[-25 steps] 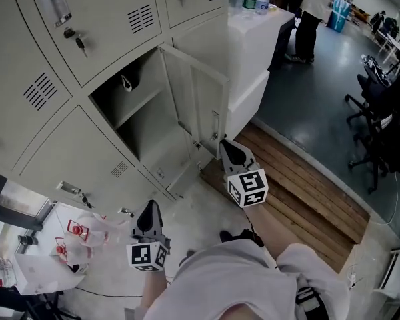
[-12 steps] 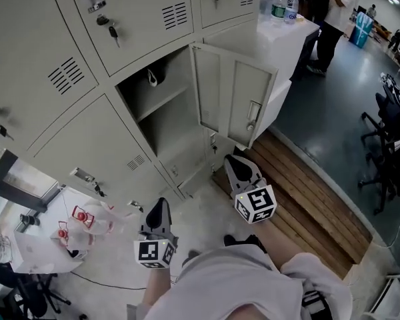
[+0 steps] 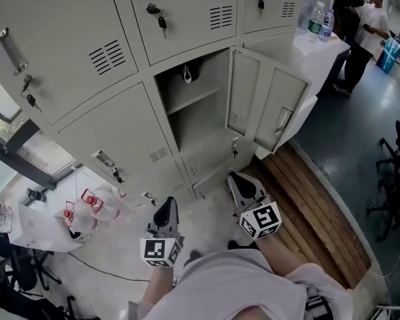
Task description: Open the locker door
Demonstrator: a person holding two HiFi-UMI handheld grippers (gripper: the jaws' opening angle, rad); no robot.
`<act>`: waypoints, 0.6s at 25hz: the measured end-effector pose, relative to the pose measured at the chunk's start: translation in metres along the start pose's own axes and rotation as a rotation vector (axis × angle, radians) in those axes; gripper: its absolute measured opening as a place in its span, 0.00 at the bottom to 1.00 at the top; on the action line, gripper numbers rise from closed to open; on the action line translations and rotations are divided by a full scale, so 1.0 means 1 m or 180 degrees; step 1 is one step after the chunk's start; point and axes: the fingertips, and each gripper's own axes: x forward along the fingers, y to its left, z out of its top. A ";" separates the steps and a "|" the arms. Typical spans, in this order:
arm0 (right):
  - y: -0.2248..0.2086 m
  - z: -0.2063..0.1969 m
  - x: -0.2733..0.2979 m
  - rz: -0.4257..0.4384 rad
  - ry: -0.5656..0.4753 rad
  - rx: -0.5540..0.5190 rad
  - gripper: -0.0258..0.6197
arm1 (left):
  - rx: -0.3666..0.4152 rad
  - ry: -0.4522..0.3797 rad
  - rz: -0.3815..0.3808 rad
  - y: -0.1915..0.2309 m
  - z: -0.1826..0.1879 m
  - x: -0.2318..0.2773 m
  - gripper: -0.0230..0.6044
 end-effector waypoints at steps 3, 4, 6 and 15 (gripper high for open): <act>0.012 -0.003 0.000 0.0088 0.0008 0.0000 0.06 | -0.0003 -0.0020 0.0056 0.003 0.001 -0.004 0.04; 0.016 -0.003 0.000 0.0114 0.0013 -0.0022 0.06 | -0.0008 -0.0027 0.0072 0.004 0.001 -0.006 0.04; 0.022 -0.002 0.000 0.0162 0.0004 -0.0063 0.06 | -0.0026 -0.0050 0.0101 0.005 0.002 -0.008 0.04; 0.030 0.006 0.001 0.0202 -0.0068 -0.0034 0.06 | 0.0024 -0.0139 0.0087 0.004 0.012 -0.006 0.04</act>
